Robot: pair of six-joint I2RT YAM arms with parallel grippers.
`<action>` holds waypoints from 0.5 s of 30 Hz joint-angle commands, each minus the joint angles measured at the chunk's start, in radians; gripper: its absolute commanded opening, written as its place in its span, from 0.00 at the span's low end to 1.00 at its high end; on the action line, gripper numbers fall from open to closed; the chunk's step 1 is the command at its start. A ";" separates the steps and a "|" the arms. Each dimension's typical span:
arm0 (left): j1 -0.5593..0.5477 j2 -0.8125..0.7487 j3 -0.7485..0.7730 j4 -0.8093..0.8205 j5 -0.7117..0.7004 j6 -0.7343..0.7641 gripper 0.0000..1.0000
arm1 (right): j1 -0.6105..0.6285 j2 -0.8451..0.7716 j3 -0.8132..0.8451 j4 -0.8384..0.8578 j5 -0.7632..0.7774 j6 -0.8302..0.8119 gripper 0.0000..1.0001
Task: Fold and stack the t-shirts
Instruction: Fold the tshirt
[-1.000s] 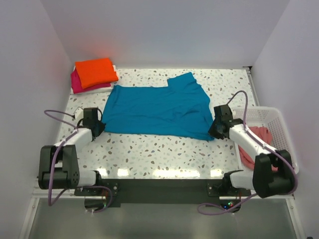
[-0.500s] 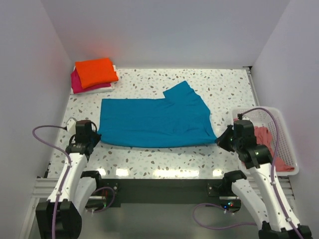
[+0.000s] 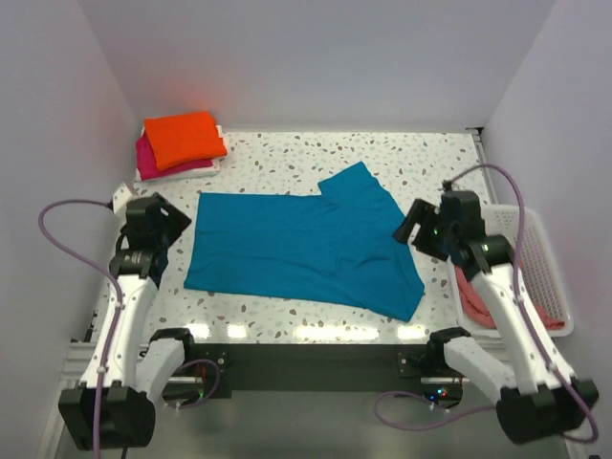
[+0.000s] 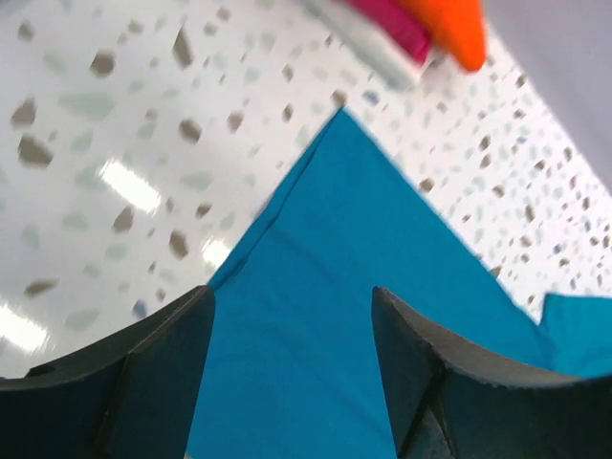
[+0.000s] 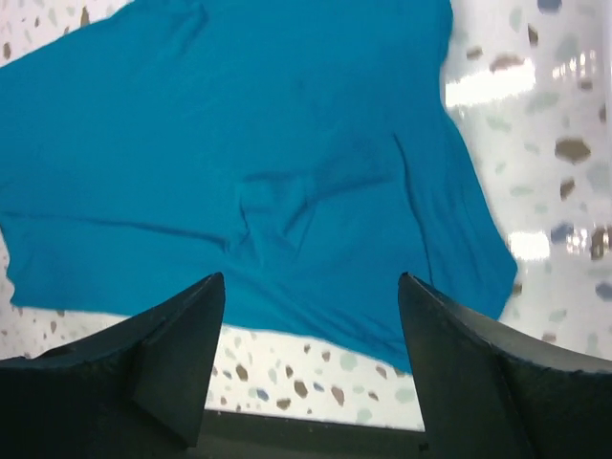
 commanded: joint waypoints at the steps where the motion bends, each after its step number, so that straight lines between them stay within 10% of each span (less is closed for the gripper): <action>1: 0.004 0.210 0.136 0.219 -0.040 0.157 0.70 | -0.003 0.274 0.191 0.303 -0.002 -0.102 0.75; 8: -0.022 0.681 0.423 0.281 -0.002 0.240 0.58 | -0.003 0.978 0.675 0.354 0.067 -0.198 0.62; 15: -0.049 0.968 0.573 0.270 -0.113 0.309 0.55 | -0.003 1.296 0.997 0.299 0.155 -0.310 0.60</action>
